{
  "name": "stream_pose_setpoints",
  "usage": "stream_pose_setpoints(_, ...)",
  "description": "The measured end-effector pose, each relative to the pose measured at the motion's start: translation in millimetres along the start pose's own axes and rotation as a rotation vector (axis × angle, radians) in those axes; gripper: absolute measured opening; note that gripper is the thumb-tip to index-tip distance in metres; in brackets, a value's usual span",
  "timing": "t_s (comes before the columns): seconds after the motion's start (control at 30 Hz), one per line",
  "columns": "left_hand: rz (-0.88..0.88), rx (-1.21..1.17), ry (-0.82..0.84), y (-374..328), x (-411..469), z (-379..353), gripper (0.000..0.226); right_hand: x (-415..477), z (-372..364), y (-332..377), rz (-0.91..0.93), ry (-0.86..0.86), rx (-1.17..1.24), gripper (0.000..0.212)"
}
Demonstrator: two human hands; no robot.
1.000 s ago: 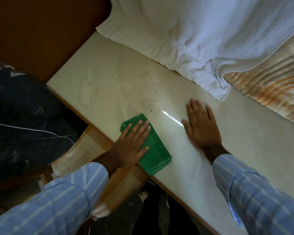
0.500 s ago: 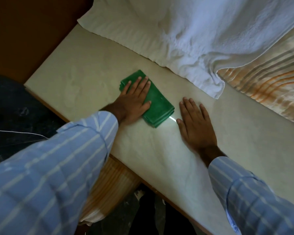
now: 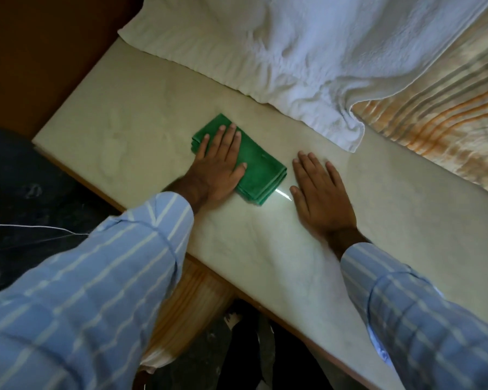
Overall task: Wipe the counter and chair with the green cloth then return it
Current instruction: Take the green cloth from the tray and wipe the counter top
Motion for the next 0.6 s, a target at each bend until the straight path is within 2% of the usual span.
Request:
stream_pose_setpoints(0.37,0.051,-0.062,-0.006,-32.1,-152.6,-71.7,0.077,-0.1,2.1,2.1,0.002,0.007,-0.011,0.061)
stream_pose_setpoints(0.6,0.2,-0.152,0.021,-24.1,-117.2,-62.4,0.081,0.0,1.4,2.0,0.009,0.009,-0.013,0.06)
Point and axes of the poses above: each hand's wrist, its own x-axis towards the middle knuckle, its own z-axis out of the back of the hand, y = z × x, the point moved 5 cm from there along x, towards the middle knuckle, and after that the axes turned 6 degrees about y, right-handed, at the moved point
